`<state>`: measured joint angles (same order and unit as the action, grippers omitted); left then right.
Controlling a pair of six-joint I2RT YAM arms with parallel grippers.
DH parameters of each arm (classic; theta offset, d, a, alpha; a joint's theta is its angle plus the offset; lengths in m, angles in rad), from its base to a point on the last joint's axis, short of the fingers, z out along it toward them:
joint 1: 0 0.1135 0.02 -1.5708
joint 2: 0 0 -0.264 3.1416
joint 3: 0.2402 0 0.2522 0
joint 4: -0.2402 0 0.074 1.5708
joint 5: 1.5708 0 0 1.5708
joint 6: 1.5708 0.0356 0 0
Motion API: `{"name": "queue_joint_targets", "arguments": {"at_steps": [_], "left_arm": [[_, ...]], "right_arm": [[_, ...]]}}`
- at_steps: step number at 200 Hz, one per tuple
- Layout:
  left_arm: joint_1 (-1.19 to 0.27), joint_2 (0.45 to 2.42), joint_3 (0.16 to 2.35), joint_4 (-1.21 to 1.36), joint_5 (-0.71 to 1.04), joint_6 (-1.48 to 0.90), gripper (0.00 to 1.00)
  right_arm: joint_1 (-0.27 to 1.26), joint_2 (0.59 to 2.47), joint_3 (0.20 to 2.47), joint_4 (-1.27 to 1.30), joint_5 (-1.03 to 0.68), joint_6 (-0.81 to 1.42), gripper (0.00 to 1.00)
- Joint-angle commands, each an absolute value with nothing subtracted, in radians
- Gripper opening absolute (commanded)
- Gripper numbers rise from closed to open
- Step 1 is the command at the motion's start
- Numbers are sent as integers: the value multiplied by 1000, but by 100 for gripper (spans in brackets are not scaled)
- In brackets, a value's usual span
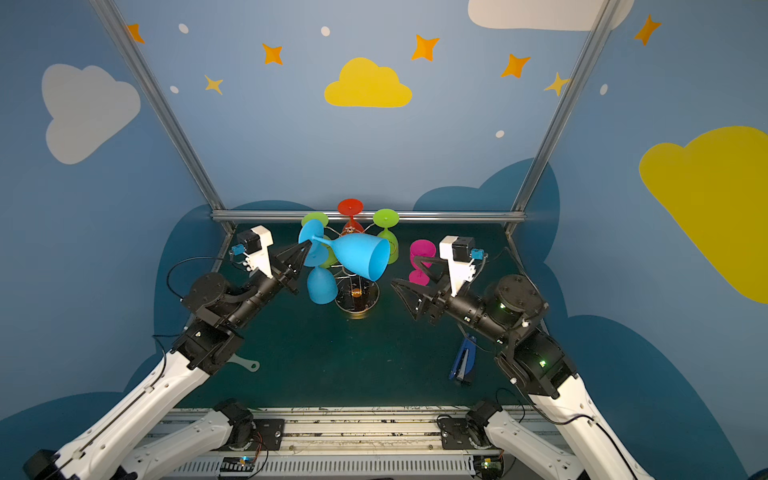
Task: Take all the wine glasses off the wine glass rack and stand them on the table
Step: 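Grasp the blue glass bowl with the right gripper while the left gripper withdraws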
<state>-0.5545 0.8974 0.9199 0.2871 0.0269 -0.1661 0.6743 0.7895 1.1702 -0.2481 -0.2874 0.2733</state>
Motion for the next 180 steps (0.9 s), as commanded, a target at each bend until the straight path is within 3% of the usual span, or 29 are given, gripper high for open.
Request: {"name": "queue_joint_targets", "arguments": {"at_steps": [1, 56, 136, 158, 180], "left_arm": [[-551, 881, 920, 313, 35, -181, 3], [-550, 888, 920, 312, 93, -168, 3], [-547, 905, 926, 267, 98, -146, 3], [-548, 902, 925, 258, 79, -145, 6], [-547, 885, 913, 258, 39, -141, 22]], "right_arm": [[661, 812, 1165, -222, -246, 291, 81], [654, 940, 1244, -195, -278, 281, 73], [650, 1046, 1300, -170, -363, 301, 0], [650, 1031, 1290, -174, -356, 300, 0], [647, 1010, 1290, -192, -328, 283, 0]]}}
